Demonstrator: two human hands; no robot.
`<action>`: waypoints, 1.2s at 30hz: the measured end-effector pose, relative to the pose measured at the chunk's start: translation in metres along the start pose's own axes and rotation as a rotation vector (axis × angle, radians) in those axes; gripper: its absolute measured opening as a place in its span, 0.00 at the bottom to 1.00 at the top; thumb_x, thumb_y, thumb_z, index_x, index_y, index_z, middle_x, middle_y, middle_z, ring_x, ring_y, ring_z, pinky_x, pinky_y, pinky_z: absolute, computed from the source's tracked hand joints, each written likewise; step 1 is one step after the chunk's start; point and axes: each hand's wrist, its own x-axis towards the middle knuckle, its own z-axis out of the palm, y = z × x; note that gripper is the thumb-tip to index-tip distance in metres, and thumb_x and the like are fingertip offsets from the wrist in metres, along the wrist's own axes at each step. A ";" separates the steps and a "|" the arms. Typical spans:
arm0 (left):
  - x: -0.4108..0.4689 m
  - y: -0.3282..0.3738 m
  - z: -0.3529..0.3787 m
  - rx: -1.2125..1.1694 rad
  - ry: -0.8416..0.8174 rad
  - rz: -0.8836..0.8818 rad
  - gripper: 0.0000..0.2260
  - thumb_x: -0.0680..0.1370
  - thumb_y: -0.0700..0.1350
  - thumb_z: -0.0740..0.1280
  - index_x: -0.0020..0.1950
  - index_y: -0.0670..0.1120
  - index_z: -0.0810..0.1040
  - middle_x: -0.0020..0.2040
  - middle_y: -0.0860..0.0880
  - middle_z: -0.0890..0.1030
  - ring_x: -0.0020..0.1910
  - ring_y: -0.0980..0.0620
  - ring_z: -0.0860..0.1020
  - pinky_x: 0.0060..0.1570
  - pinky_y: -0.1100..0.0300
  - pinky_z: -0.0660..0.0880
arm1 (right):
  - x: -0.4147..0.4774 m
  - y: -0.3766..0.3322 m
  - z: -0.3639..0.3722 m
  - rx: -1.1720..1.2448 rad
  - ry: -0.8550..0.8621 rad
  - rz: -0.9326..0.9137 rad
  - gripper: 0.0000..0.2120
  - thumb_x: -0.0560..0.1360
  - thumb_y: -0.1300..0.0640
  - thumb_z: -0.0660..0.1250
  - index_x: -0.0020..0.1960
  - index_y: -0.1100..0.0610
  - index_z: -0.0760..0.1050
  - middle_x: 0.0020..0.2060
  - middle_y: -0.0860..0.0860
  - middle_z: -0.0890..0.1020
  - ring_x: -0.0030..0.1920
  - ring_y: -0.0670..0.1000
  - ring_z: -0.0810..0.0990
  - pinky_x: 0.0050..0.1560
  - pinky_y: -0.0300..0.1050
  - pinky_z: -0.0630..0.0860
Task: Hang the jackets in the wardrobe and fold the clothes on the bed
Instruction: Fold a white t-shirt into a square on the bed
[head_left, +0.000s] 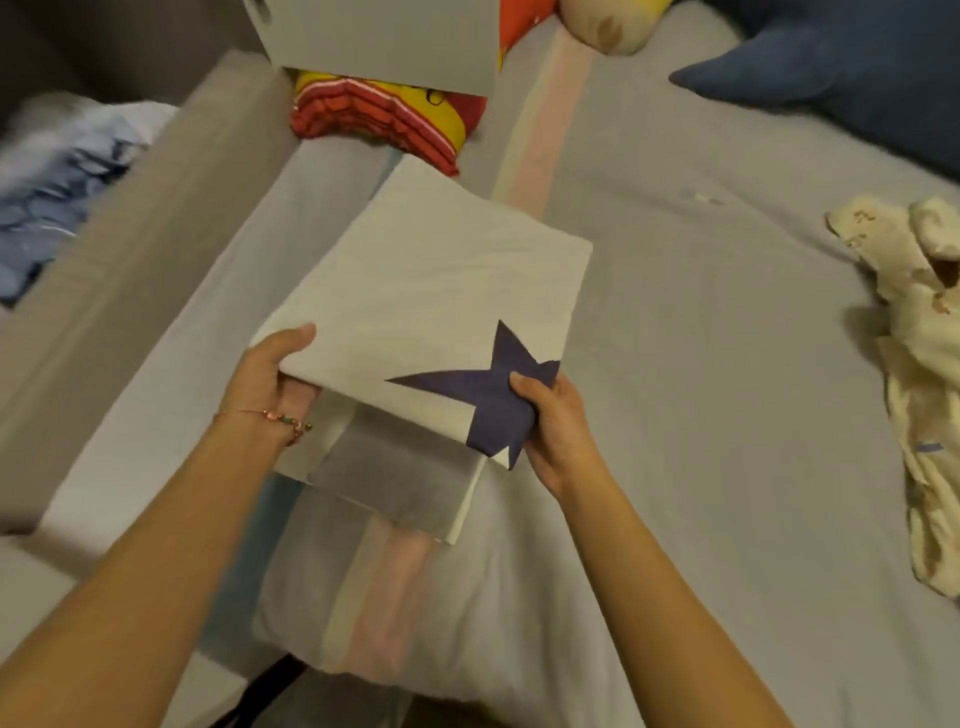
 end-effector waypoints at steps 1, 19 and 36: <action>0.005 -0.017 -0.025 0.007 0.072 -0.040 0.16 0.77 0.36 0.61 0.65 0.39 0.72 0.52 0.45 0.82 0.52 0.49 0.81 0.45 0.57 0.80 | 0.005 0.028 -0.003 -0.038 0.065 0.065 0.15 0.74 0.69 0.65 0.61 0.66 0.72 0.55 0.62 0.80 0.49 0.56 0.82 0.46 0.46 0.81; 0.023 -0.089 -0.110 0.192 0.600 0.017 0.09 0.76 0.39 0.64 0.55 0.39 0.79 0.49 0.44 0.80 0.44 0.47 0.78 0.34 0.63 0.74 | -0.006 0.124 -0.031 -0.590 0.114 0.148 0.07 0.78 0.66 0.63 0.49 0.54 0.74 0.38 0.53 0.79 0.43 0.56 0.77 0.55 0.60 0.77; 0.008 -0.168 -0.093 1.647 0.175 0.226 0.39 0.68 0.73 0.50 0.73 0.64 0.34 0.76 0.49 0.36 0.74 0.37 0.37 0.64 0.27 0.51 | 0.125 0.075 -0.015 -2.330 -0.623 -0.942 0.27 0.78 0.35 0.44 0.76 0.42 0.53 0.75 0.47 0.62 0.74 0.58 0.60 0.64 0.77 0.52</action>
